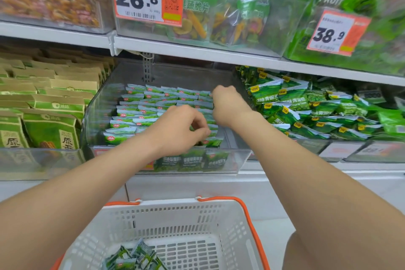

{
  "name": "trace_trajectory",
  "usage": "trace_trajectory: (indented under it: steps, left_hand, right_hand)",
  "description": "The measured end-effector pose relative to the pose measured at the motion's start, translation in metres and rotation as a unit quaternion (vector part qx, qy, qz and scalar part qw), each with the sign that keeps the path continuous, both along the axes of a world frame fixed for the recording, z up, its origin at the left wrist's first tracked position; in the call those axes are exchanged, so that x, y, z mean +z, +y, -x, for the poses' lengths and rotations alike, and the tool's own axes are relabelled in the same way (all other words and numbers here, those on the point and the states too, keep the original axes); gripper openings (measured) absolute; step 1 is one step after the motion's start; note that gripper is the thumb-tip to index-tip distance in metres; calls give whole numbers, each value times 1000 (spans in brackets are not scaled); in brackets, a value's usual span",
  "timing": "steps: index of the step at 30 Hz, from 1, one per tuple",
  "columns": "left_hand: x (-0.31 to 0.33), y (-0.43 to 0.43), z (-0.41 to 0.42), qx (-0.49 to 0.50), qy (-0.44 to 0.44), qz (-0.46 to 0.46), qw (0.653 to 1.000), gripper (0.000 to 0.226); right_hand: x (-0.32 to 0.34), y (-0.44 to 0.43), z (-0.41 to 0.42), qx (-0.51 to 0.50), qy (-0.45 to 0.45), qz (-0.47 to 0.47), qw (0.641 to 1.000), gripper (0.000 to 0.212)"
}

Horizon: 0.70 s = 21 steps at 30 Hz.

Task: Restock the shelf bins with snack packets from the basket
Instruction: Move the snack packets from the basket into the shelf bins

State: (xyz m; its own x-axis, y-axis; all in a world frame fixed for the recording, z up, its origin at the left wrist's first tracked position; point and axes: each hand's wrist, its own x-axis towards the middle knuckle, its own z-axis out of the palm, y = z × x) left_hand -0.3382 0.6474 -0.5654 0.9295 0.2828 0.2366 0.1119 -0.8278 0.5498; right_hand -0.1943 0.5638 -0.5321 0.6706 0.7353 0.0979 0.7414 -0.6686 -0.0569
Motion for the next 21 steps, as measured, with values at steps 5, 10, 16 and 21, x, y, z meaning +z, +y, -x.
trace_trajectory:
  steps: [5, 10, 16, 21]
  left_hand:
    - [-1, -13, 27, 64, -36, -78, 994, 16]
    - [-5, -29, 46, 49, 25, -109, 993, 35]
    - [-9, -36, 46, 47, 50, -155, 985, 23]
    - [-13, -31, 42, 37, 52, -146, 987, 23]
  right_hand:
    - [15, -46, 37, 19, 36, 19, 999, 13]
    - [6, -66, 62, 21, 162, 90, 982, 30]
    - [8, -64, 41, -16, 315, 52, 947, 34]
    - [12, -67, 33, 12, 329, 74, 941, 45]
